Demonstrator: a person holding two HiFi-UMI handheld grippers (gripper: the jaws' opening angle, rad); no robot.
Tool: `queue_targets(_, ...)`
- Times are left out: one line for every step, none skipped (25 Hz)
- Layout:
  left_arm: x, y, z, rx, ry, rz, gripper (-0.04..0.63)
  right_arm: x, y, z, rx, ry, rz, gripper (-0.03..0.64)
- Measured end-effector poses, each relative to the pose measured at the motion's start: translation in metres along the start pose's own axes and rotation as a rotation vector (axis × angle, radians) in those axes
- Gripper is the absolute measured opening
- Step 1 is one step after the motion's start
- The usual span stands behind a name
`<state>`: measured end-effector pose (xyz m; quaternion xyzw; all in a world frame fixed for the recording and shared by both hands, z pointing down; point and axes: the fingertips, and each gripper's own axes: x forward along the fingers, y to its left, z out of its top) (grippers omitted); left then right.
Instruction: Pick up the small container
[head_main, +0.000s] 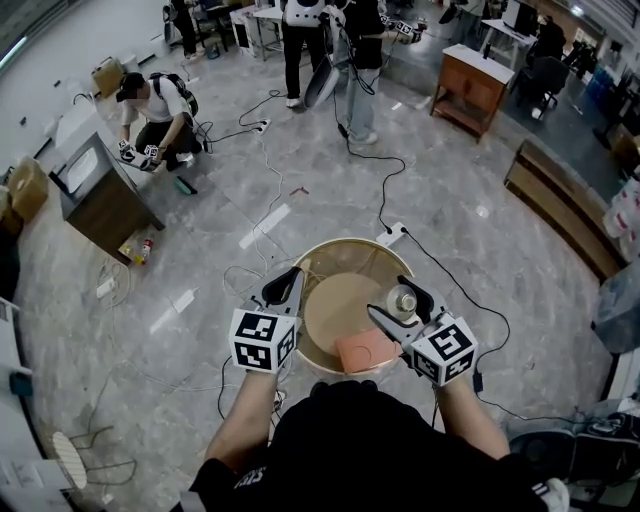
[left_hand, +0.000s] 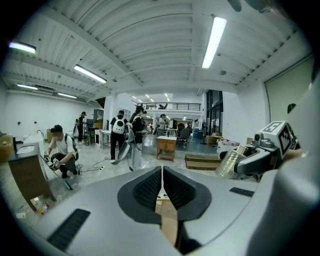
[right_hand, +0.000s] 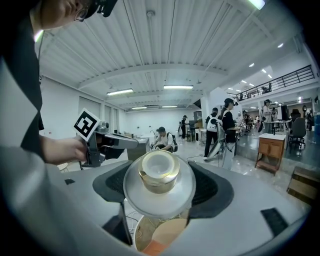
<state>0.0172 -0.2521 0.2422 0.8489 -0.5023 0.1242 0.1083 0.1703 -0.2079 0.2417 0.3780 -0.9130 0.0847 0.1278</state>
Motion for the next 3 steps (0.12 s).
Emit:
queue_targets(-0.0016, -0.0008, 0.0015, 0.004, -0.003, -0.002, 0.026, -0.0011, 0.0014, 0.0012, -0.001, -0.002, -0.001, 0.345)
queue_targets(-0.0033, -0.0018, 0.0026, 0.007, -0.005, -0.005, 0.026, -0.0024, 0.0028, 0.0022, -0.002, -0.004, -0.002, 0.345)
queue_targets(-0.0051, -0.0030, 0.0037, 0.010, -0.007, -0.008, 0.026, -0.0038, 0.0042, 0.0029, -0.002, -0.005, -0.002, 0.345)
